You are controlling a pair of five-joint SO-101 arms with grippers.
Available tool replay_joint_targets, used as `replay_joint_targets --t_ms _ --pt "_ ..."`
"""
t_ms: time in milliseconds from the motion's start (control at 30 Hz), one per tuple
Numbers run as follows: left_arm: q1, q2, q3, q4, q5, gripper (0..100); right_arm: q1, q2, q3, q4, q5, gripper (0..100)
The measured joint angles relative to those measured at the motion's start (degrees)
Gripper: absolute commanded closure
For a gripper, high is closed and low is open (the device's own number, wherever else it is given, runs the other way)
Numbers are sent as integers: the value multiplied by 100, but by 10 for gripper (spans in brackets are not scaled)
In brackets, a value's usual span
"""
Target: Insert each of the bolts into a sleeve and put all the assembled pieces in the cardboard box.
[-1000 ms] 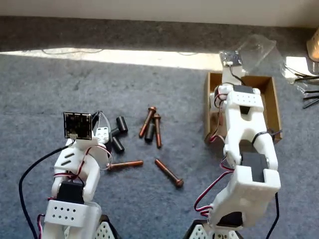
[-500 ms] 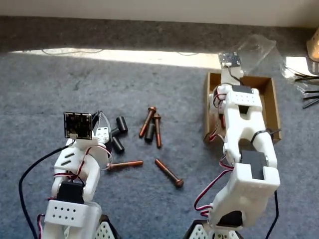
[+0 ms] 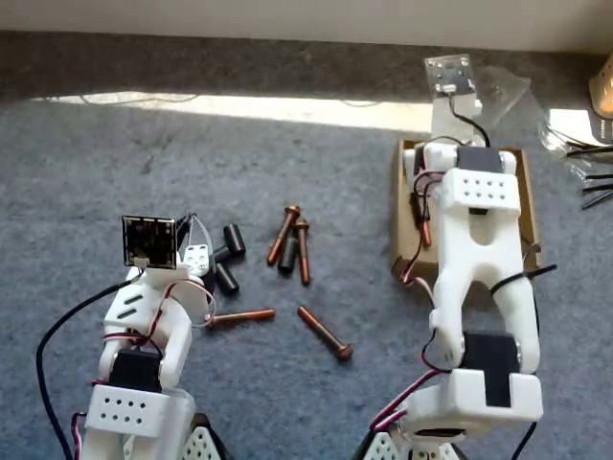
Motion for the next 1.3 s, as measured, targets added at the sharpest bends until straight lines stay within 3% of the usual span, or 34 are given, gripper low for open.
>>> replay_joint_targets --t_ms 267,567,833,1300 --pt "-527 0 0 0 0 975 -1108 -1345 0 914 0 847" --pt "-589 -158 0 26 0 976 -2101 -1846 26 2207 0 847" --pt "-712 -1829 -53 1662 0 973 -3095 -1899 1037 1556 0 847" --pt "-1996 -1890 -141 1793 0 973 -4378 -1574 1530 651 0 847"
